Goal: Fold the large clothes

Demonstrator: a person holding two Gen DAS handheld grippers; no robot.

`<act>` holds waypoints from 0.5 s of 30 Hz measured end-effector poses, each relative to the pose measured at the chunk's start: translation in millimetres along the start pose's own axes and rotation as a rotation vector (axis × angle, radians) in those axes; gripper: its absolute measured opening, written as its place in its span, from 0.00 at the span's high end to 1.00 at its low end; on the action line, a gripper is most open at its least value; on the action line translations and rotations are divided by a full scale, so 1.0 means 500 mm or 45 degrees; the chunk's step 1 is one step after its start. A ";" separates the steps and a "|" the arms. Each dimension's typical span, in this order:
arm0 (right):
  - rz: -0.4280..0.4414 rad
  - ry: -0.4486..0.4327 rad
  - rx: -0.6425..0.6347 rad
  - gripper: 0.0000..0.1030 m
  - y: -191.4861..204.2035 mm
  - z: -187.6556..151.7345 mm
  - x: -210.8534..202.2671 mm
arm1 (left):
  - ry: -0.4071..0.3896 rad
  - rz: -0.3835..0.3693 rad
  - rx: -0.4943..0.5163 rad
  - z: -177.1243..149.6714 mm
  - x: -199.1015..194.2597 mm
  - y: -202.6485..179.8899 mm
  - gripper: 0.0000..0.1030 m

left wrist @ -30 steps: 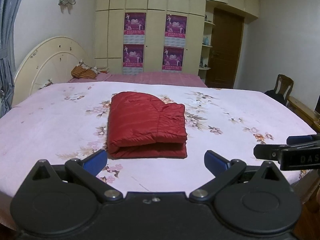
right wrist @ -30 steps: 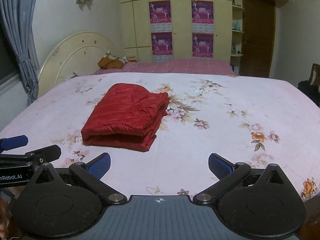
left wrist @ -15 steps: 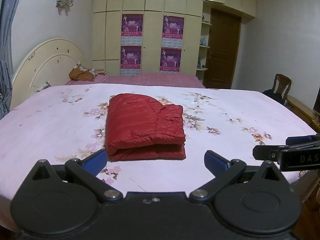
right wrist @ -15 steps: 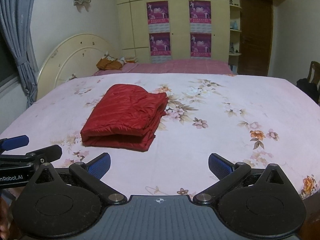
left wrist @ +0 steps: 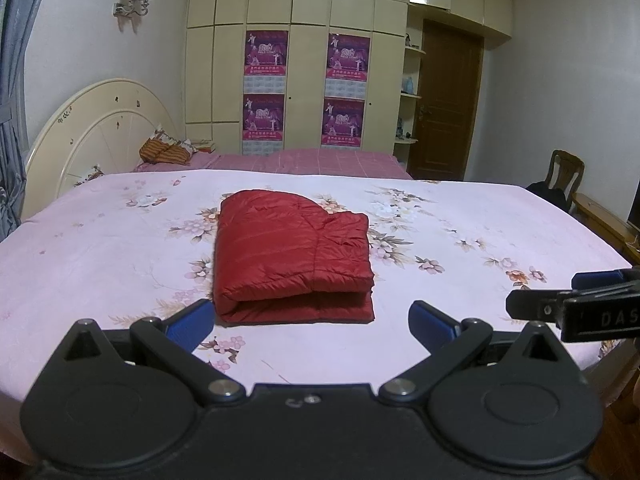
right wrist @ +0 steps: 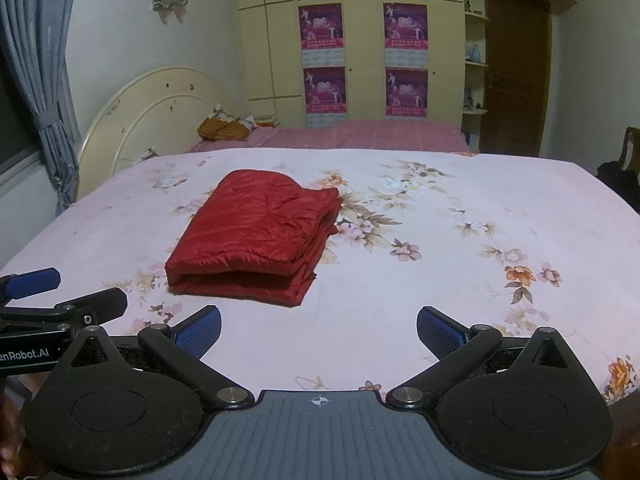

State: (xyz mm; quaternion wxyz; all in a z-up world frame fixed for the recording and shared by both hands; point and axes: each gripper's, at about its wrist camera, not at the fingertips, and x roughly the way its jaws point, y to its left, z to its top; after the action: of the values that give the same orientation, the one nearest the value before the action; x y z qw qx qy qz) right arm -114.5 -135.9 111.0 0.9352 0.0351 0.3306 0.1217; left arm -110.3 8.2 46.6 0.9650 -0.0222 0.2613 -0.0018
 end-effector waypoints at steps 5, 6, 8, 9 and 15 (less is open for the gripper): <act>0.001 -0.003 0.001 0.00 -0.005 0.000 -0.002 | -0.005 -0.001 0.001 -0.001 0.000 0.001 0.00; 0.001 -0.002 0.000 0.00 -0.005 -0.001 -0.002 | -0.005 0.001 0.001 0.000 0.000 0.000 0.00; 0.002 0.000 0.001 0.00 -0.006 -0.001 -0.002 | -0.005 0.000 0.001 0.000 0.000 0.000 0.00; 0.002 0.002 0.001 0.00 -0.008 0.000 -0.001 | -0.005 0.000 0.002 0.000 0.000 0.000 0.00; 0.005 0.002 0.001 0.00 -0.012 0.000 -0.001 | -0.003 0.005 0.007 0.000 0.002 0.000 0.00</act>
State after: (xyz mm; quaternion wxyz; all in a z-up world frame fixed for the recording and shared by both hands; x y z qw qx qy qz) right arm -113.9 -141.8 110.4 0.9347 0.0362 0.3313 0.1234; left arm -109.5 8.0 46.3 0.9654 -0.0192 0.2601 -0.0004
